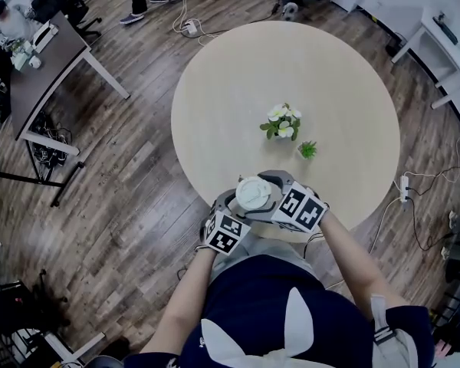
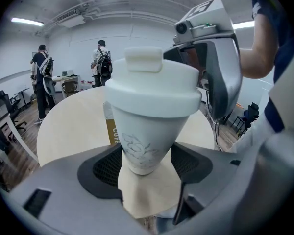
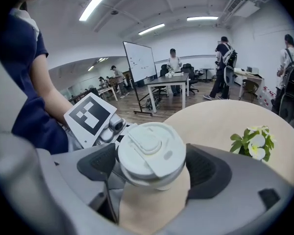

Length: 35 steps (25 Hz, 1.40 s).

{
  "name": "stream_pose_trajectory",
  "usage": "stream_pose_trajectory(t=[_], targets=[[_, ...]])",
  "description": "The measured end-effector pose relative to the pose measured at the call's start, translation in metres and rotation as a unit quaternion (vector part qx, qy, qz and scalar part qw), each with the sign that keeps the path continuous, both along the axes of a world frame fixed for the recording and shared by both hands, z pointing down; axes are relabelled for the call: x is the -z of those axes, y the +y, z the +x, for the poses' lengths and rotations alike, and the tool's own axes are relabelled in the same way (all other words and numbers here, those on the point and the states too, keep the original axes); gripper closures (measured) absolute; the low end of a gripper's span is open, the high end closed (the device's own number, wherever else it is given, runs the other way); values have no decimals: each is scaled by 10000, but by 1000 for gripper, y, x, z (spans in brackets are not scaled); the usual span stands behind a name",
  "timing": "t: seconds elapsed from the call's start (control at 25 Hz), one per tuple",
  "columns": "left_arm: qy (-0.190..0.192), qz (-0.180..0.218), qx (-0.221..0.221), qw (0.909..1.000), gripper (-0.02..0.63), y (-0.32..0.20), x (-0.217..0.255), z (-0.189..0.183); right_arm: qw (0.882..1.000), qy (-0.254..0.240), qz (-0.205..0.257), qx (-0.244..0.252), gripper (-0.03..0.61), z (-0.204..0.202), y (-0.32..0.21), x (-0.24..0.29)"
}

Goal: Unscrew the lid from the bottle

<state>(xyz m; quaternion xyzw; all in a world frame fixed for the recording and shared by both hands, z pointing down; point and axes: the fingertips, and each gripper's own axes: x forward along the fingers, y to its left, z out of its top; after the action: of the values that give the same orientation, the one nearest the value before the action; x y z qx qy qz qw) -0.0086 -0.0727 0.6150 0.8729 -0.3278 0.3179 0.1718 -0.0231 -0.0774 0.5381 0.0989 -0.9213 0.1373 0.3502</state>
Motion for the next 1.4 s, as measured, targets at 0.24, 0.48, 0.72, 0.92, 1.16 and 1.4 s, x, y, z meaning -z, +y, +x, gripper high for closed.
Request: stream_pose_trajectory(t=[0.24,0.48,0.72,0.92,1.16,1.4], targets=[[-65,-48,6,10000,288,0,1,-1,9929,-449,285,-1064,146,-3,-9,-1],[-82,-59,24,9999,288,0,1,-1,9880,-559,531,-1341,129,-5,-12,-2],[-78,-67,17,9999,288,0,1,0,9824,-575,690,-1639,126,-5,-15,-4],[-86,-48,-5,10000,288,0,1,0,9894,-593,685,-1132,127,-6,-12,-2],[-76,-54,-14,10000,288,0,0,0,9937,-574,655,-701,127,-7,-10,-2],[-59,-49,-19,10000,288,0,1,-1,9956,-586,601,-413,127,-9,-9,-1]])
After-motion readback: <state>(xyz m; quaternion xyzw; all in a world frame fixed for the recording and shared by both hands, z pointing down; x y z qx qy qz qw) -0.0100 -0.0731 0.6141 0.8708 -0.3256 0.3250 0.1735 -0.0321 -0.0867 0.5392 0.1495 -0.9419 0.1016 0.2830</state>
